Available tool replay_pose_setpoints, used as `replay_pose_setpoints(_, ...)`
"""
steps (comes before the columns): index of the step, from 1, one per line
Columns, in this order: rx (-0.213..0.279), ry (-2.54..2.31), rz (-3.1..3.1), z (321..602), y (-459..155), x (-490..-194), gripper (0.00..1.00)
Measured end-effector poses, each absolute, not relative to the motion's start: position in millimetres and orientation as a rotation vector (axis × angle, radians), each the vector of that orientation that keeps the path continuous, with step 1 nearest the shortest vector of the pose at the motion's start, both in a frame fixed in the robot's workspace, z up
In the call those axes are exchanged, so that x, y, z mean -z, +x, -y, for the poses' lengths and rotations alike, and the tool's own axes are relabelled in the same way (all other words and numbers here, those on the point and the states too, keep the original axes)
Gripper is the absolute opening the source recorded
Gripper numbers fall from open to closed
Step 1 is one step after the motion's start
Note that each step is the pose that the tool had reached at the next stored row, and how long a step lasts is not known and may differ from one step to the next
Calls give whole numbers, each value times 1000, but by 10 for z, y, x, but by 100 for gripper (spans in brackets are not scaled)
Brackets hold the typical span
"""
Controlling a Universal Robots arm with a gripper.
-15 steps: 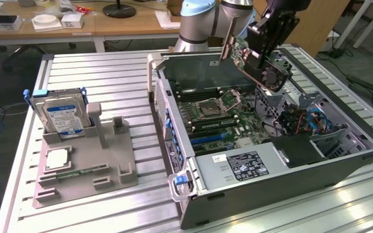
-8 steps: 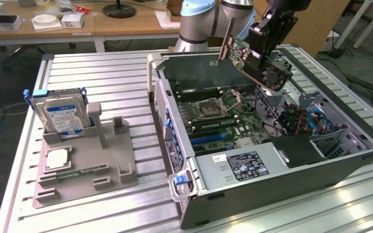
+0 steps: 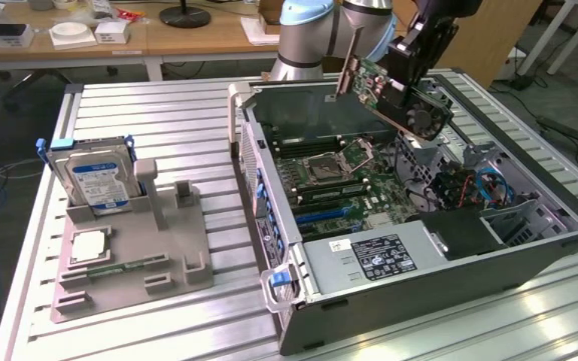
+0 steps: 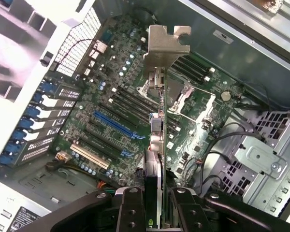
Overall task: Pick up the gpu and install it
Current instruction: 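Insert the gpu into the slot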
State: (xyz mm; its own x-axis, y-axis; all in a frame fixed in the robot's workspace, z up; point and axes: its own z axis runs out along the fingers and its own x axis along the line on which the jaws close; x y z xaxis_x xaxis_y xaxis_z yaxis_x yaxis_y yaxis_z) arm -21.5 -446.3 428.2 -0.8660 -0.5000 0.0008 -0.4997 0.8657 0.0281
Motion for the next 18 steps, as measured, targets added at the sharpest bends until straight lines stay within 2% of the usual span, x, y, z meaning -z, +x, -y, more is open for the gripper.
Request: replay_pose_setpoints(18,45,1044,2953,4463,-215,-4282,26)
